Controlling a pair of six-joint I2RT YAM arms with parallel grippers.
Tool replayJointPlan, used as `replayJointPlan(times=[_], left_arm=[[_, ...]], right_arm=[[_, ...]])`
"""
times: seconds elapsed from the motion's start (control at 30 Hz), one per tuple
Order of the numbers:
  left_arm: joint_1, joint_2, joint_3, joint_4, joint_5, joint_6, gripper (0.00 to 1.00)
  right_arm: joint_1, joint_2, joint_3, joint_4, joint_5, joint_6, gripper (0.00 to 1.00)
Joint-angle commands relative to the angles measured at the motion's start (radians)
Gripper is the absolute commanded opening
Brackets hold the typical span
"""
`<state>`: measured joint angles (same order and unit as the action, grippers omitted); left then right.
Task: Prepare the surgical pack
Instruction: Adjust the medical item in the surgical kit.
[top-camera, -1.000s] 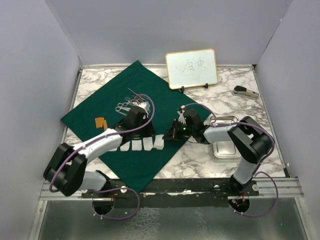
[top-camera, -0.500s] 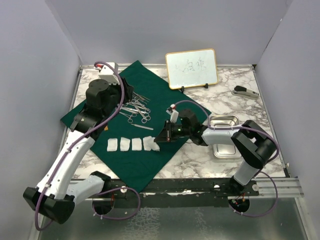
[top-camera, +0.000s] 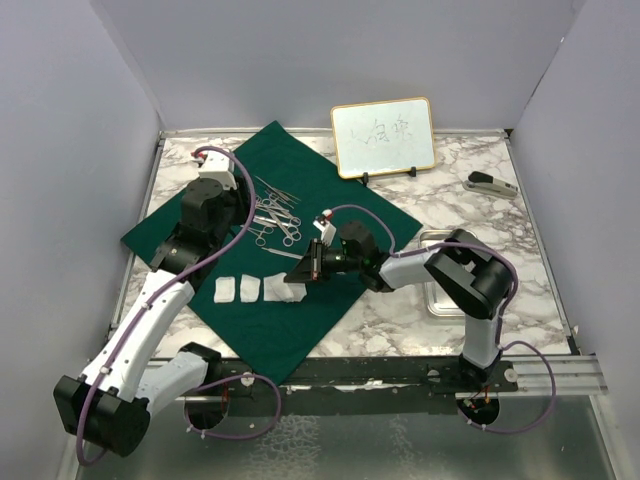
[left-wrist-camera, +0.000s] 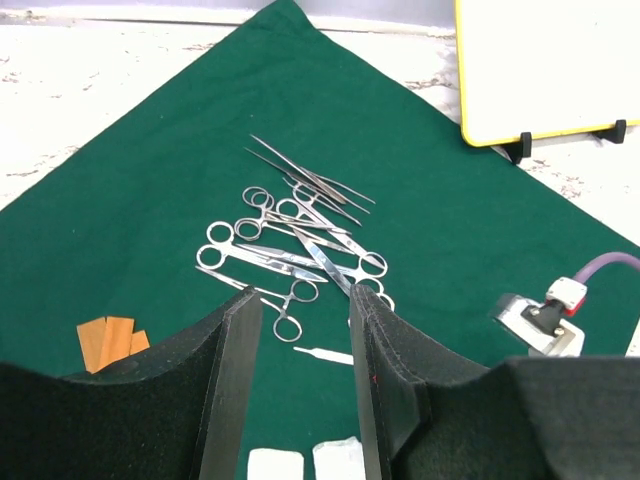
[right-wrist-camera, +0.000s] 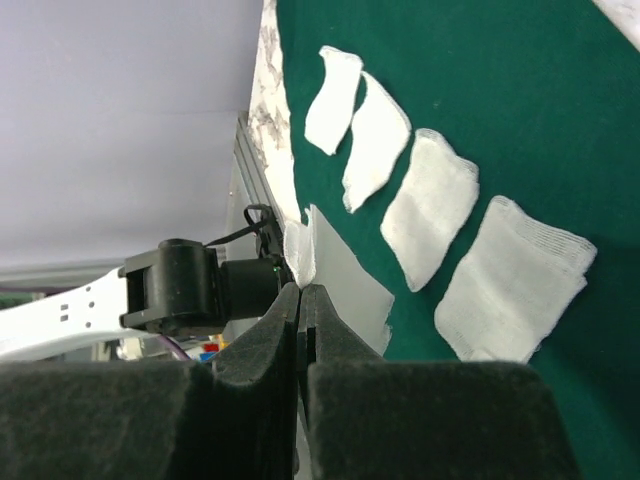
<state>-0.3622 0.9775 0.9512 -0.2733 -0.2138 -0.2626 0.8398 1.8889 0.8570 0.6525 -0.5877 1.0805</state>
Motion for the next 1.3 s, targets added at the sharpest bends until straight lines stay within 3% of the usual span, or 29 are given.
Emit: replayJointPlan(times=[0.0, 0.63, 1.27], left_arm=[[0.010, -0.017, -0.012, 0.051, -0.015, 0.019, 0.44], [0.019, -0.017, -0.034, 0.061, 0.014, 0.012, 0.44], [0.017, -0.008, -0.035, 0.063, 0.024, 0.009, 0.44]], right_arm=[[0.007, 0.050, -0.001, 0.141, 0.011, 0.109, 0.01], [-0.004, 0.090, -0.041, 0.135, 0.091, 0.102, 0.01], [-0.056, 0.093, -0.023, 0.001, 0.097, 0.020, 0.01]])
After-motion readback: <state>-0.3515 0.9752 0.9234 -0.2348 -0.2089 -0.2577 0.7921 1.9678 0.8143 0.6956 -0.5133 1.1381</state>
